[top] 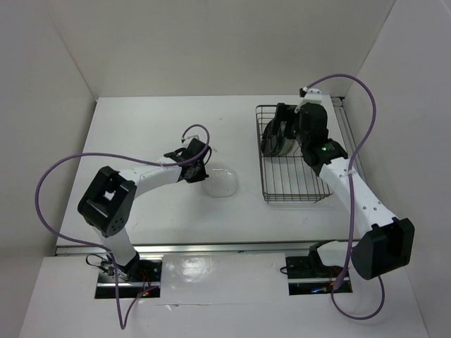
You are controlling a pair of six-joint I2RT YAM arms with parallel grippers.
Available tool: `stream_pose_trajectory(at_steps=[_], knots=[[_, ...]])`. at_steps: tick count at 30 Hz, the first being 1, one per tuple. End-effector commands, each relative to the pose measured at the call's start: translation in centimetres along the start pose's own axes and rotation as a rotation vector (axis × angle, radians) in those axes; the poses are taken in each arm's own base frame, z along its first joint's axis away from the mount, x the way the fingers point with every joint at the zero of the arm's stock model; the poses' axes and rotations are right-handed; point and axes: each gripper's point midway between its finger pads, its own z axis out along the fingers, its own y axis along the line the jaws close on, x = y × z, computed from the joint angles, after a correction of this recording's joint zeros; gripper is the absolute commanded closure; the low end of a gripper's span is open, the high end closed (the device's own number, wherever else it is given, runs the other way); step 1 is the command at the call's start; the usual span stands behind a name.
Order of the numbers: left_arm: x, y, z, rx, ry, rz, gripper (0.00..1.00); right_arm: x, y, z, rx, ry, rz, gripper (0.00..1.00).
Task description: Load the plates into the dish rack
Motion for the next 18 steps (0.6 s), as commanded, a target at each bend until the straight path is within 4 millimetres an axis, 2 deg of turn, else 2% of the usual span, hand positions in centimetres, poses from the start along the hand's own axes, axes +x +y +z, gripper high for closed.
stream_pose_trajectory(at_steps=[1, 2, 3, 4, 5, 6, 7, 8, 9, 10, 15, 17, 18], knots=[[-1.6, 3.0, -3.5, -0.134, -0.071, -0.029, 1.0, -1.0, 3.8, -0.7, -0.204, -0.034, -0.024, 0.0], [-3.3, 2.5, -6.1, -0.086, -0.141, -0.054, 1.0, -1.1, 5.4, -1.0, -0.299, -0.029, -0.042, 0.0], [-3.9, 2.4, -7.5, -0.051, -0.177, -0.058, 1.0, -0.7, 8.5, -2.3, -0.491, -0.004, -0.051, 0.0], [-4.7, 1.8, -8.4, 0.02, -0.241, -0.031, 1.0, -0.4, 9.9, -2.8, -0.583, 0.006, -0.067, 0.0], [-6.1, 0.2, -12.0, 0.168, -0.32, -0.033, 1.0, -0.1, 11.1, -3.4, -0.669, 0.015, -0.072, 0.0], [-6.7, -0.5, -13.4, 0.24, -0.368, -0.019, 1.0, 0.3, 13.5, -5.1, -0.816, 0.023, -0.089, 0.0], [-6.5, -0.5, -14.0, 0.283, -0.395, 0.02, 1.0, 1.1, 14.5, -5.7, -0.88, 0.044, -0.107, 0.0], [-7.3, -1.3, -15.4, 0.338, -0.435, 0.022, 1.0, 2.0, 15.4, -5.9, -0.921, 0.066, -0.124, 0.0], [-7.7, -1.1, -15.9, 0.339, -0.455, 0.027, 1.0, 3.3, 16.4, -6.3, -0.92, 0.108, -0.145, 0.0], [-9.0, -1.7, -17.4, 0.361, -0.495, 0.042, 1.0, 4.1, 16.7, -6.0, -0.91, 0.12, -0.161, 0.0], [-9.5, -3.3, -18.6, 0.444, -0.507, 0.064, 1.0, 5.8, 18.0, -6.6, -0.923, 0.121, -0.178, 0.0], [-9.2, -3.0, -18.2, 0.44, -0.495, 0.065, 1.0, 6.0, 18.3, -6.7, -0.918, 0.12, -0.182, 0.0], [-9.2, -3.0, -18.2, 0.44, -0.495, 0.065, 1.0, 6.8, 18.4, -6.7, -0.917, 0.136, -0.185, 0.01]])
